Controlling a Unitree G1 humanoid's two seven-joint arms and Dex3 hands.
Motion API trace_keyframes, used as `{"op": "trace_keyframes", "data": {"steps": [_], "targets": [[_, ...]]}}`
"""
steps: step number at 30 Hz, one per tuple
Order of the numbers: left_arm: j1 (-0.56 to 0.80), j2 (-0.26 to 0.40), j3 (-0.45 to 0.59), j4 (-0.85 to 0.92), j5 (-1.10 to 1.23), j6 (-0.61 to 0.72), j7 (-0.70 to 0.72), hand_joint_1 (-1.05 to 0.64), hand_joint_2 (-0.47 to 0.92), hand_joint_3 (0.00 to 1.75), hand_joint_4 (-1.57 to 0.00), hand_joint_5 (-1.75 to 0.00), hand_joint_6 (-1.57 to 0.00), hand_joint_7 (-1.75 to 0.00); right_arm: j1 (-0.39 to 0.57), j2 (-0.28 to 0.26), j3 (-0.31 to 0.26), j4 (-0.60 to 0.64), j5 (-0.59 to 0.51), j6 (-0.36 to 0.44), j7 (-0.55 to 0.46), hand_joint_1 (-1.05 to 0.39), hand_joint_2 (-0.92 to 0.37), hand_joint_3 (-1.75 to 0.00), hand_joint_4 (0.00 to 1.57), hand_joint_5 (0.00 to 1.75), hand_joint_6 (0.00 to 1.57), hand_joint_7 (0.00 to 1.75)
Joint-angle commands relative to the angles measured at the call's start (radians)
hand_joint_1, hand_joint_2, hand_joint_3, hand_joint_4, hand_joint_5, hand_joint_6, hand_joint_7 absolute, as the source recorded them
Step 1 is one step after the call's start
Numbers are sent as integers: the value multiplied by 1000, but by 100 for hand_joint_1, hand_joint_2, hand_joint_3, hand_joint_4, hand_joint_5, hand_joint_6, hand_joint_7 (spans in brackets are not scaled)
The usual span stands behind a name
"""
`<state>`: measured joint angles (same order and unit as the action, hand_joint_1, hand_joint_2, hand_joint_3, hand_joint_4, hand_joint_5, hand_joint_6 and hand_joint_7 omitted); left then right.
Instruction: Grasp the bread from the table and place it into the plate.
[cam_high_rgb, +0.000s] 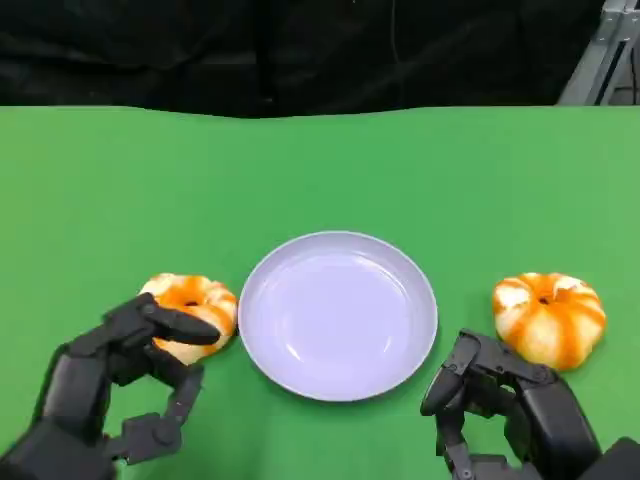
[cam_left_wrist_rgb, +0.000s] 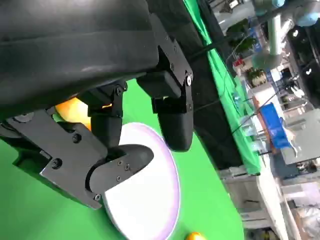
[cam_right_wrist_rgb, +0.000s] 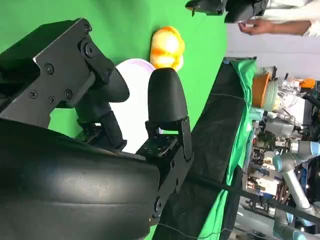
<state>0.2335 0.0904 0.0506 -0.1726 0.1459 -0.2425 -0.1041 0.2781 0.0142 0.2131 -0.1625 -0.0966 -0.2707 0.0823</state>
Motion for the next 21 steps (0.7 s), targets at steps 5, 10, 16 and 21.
{"op": "trace_keyframes", "data": {"steps": [5,10,16,21], "targets": [[-105,187,-28,-144,423,178,11,-51,92,18,-22,-87,-44,-18,1,-7,12,-3,-6,-16,0,13,-36,-144,79,173,70,152],[-169,237,-94,-143,588,270,-20,-60,92,16,-6,-74,-34,-9,14,-12,15,-22,-10,-10,0,13,-35,-145,80,173,71,153],[-222,254,-174,-117,743,357,-33,-62,92,8,0,-68,-30,-5,25,-17,21,-38,-14,-8,0,14,-35,-144,80,173,71,153],[-262,261,-227,-88,807,408,-67,-65,92,9,0,-60,-27,-2,24,-16,23,-42,-8,-5,-1,14,-36,-143,80,174,70,153]]}}
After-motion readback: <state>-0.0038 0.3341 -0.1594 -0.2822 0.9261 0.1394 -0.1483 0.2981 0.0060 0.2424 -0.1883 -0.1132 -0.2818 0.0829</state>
